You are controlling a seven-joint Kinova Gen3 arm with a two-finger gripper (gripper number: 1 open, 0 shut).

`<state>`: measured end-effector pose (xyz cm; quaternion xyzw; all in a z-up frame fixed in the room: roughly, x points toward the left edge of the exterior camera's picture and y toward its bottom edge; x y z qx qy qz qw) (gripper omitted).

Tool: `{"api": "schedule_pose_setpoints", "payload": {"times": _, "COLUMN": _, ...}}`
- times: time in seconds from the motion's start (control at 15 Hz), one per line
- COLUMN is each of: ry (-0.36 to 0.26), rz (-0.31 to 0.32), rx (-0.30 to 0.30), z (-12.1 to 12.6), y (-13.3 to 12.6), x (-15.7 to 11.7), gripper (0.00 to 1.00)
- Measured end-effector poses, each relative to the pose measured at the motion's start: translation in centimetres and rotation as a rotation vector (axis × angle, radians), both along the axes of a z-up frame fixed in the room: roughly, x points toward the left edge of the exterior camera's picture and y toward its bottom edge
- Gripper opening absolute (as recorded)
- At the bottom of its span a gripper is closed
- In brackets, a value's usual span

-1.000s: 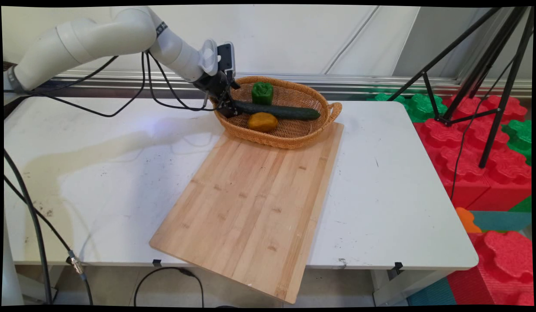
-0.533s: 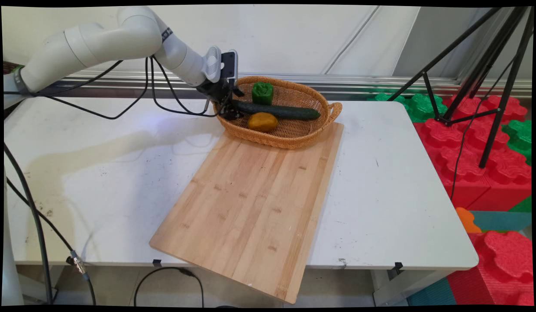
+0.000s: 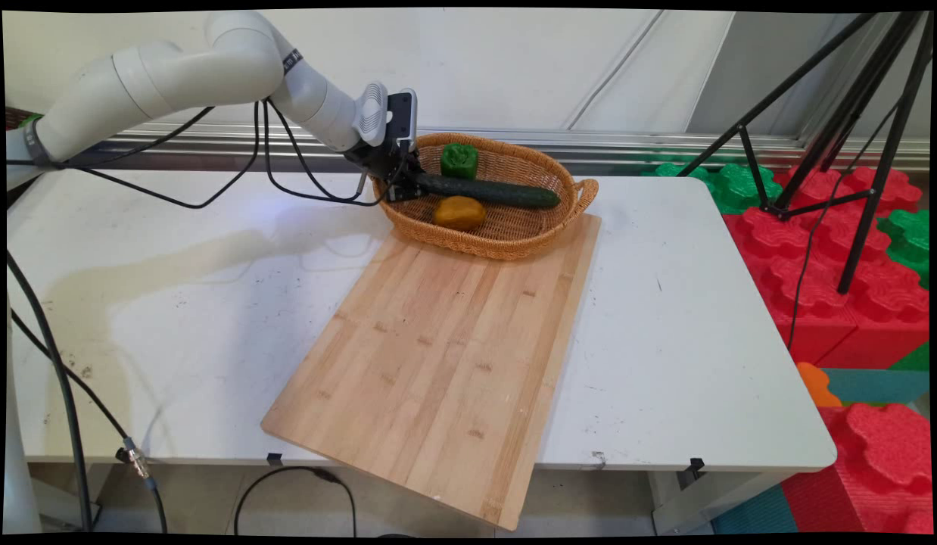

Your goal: Place the picked object on the cutting board

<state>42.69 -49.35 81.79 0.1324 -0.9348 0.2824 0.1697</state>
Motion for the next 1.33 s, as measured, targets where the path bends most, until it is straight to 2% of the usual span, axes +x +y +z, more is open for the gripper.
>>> {"api": "schedule_pose_setpoints", "payload": {"times": 0.47, "ry": 0.003, "rz": -0.007, "rx": -0.02, "z": 1.2, "y": 0.7, "x": 0.5, "gripper": 0.0}}
{"api": "schedule_pose_setpoints", "payload": {"times": 0.73, "ry": 0.025, "rz": -0.019, "rx": -0.031, "z": 3.0, "y": 1.8, "x": 1.5, "gripper": 0.0}}
{"api": "schedule_pose_setpoints", "payload": {"times": 1.33, "ry": 0.142, "rz": 0.002, "rx": -0.014, "z": 7.6, "y": 6.0, "x": 5.2, "gripper": 0.0}}
